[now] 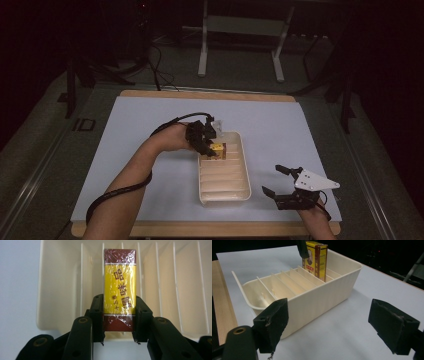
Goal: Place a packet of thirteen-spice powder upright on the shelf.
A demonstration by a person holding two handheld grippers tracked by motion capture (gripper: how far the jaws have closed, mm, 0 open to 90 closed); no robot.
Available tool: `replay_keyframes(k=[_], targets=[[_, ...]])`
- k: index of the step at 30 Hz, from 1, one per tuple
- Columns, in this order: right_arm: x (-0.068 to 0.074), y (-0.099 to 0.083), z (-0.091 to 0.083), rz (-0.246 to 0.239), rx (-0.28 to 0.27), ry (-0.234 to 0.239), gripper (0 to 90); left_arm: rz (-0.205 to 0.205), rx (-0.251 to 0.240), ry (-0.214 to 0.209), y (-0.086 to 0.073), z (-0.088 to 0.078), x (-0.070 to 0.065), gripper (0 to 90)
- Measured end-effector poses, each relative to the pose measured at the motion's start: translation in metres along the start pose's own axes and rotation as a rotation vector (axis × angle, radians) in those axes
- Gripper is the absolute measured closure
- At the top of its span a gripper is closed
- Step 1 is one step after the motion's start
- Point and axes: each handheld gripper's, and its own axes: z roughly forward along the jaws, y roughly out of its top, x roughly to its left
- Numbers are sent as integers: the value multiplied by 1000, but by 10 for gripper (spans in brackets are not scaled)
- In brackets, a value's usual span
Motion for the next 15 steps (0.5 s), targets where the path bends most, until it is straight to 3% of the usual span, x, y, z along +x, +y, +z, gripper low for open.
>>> replay_keyframes(k=[11,15], targets=[[0,0,0,-1,0,1,165,0,6,1,5,2,0,669],[0,0,-1,-2,-5,0,165,-3,6,1,6,-1,0,612]])
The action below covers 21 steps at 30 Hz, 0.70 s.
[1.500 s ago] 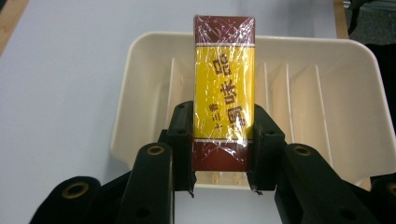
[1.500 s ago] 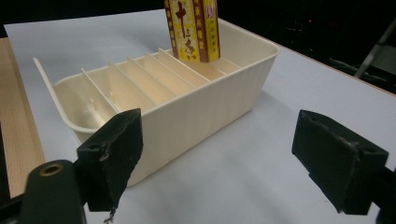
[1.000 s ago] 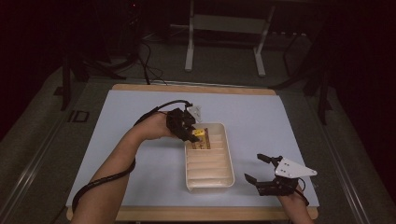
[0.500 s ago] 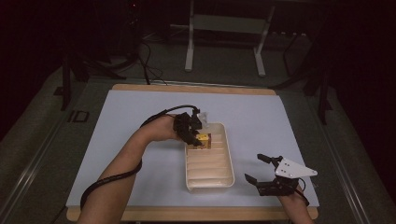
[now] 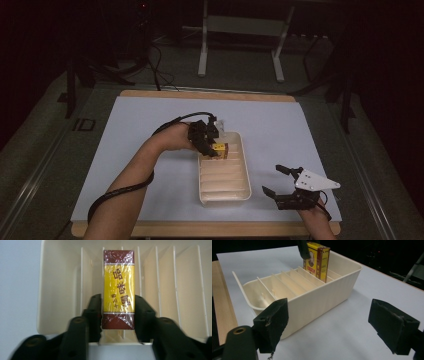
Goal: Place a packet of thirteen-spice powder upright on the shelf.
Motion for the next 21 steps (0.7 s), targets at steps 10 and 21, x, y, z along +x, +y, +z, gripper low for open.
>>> replay_keyframes(k=[10,21], targets=[[1,1,1,0,0,2,165,-30,-23,35,-4,-20,1,575],[1,2,0,1,1,-1,165,-80,-70,68,-14,-52,-2,566]])
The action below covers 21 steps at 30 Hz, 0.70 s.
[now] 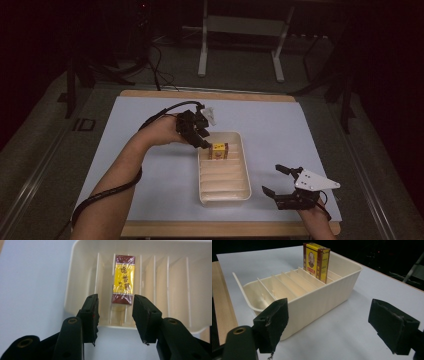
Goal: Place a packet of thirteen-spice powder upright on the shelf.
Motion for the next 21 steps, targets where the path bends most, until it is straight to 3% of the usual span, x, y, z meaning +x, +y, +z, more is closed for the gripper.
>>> replay_keyframes(k=[4,6,12,15,16,19,21], targets=[[1,0,0,0,1,0,165,-21,-19,16,-5,-15,0,542],[1,0,0,0,1,1,165,-54,-31,23,-9,-23,1,540],[1,1,0,-3,-1,-4,165,-101,-58,66,-21,-38,2,445],[1,1,0,-1,-1,-6,165,-126,-59,87,-25,-41,2,342],[1,1,0,-1,0,-7,165,-156,-84,102,-30,-47,3,314],[1,1,0,-5,1,-7,165,-185,-99,94,-36,-52,3,250],[1,1,0,-4,4,-6,165,-190,-89,72,-41,-53,3,134]])
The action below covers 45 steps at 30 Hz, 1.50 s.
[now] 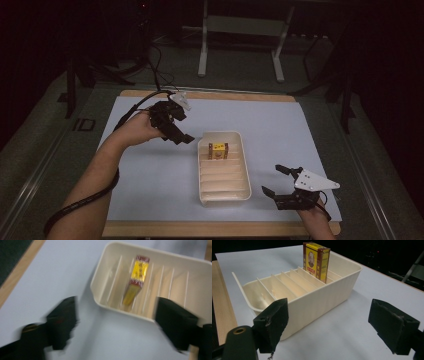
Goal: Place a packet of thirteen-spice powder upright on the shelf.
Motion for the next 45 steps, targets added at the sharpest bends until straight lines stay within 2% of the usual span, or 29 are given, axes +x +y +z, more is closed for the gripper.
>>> replay_keyframes(k=[2,5,6,8,12,14,16,17,18,21,22,24,26,27,28,39,40,42,45], targets=[[0,0,0,1,0,1,165,-21,10,19,-4,0,1,115],[1,0,0,-1,-1,-1,165,-36,16,34,-11,-1,2,15],[1,0,0,-1,-1,-1,165,-56,10,51,-14,-1,2,15],[0,0,0,-1,-1,-2,165,-65,2,89,-21,-3,3,15],[0,0,0,0,1,-2,165,-128,-51,152,-35,-8,4,15],[0,0,1,2,1,-1,165,-155,-61,157,-42,-9,5,15],[1,0,1,-1,2,-1,165,-156,-60,163,-45,-9,4,15],[1,0,1,-3,3,0,165,-155,-55,182,-49,-9,4,15],[1,0,1,-3,3,0,165,-170,-54,186,-54,-8,2,15],[1,0,0,-1,2,-6,164,-183,-54,208,-61,-7,0,15],[1,0,0,-1,2,-6,164,-183,-54,208,-61,-7,0,15],[1,0,0,-1,3,-9,165,-218,-65,207,-68,-6,-2,15],[1,0,1,-2,3,-8,165,-231,-60,202,-72,-4,-4,15],[1,0,1,-2,3,-6,164,-236,-51,208,-74,-2,-5,15],[2,0,1,-1,3,-4,165,-241,-58,201,-77,0,-7,15],[1,0,1,3,-2,-7,164,-281,-70,244,-103,20,-21,15],[1,0,1,1,-1,-6,165,-287,-77,251,-105,21,-23,15],[1,0,1,-3,3,-6,165,-309,-97,239,-109,22,-25,15],[1,0,0,0,1,-10,165,-308,-99,276,-115,25,-30,15]])
